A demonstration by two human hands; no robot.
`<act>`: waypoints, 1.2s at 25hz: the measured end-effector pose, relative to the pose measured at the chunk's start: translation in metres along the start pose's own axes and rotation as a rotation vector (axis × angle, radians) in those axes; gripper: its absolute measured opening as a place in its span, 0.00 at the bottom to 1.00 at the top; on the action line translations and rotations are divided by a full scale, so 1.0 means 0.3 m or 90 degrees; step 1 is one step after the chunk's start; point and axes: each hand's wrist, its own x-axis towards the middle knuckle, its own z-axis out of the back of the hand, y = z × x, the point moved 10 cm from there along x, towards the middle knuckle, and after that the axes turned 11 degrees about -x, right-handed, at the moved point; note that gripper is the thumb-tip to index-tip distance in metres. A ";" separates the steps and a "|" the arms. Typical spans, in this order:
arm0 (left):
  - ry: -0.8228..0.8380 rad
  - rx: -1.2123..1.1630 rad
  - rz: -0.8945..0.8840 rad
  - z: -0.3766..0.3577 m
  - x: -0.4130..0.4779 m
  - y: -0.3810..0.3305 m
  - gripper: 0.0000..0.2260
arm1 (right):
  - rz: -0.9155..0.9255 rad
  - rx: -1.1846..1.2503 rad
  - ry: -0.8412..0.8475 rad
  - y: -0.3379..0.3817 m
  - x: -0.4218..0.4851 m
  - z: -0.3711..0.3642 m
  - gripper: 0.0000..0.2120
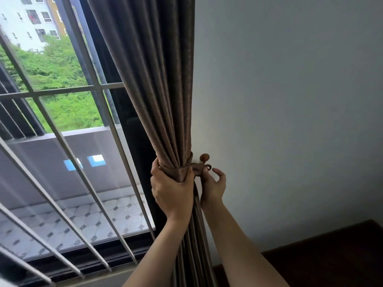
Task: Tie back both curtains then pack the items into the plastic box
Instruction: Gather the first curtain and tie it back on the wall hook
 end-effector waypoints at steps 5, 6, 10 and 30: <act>-0.023 -0.018 0.014 -0.030 -0.005 0.013 0.37 | 0.014 0.037 0.011 -0.006 0.044 -0.004 0.10; -0.026 -0.019 0.010 -0.031 -0.007 0.012 0.37 | 0.004 0.035 0.014 -0.019 0.052 -0.006 0.11; -0.021 -0.026 0.021 -0.035 -0.009 0.024 0.37 | -0.038 0.025 0.096 -0.110 0.075 -0.043 0.14; 0.551 0.021 0.063 0.056 -0.082 0.233 0.03 | 0.342 -0.594 0.227 0.005 -0.201 -0.013 0.11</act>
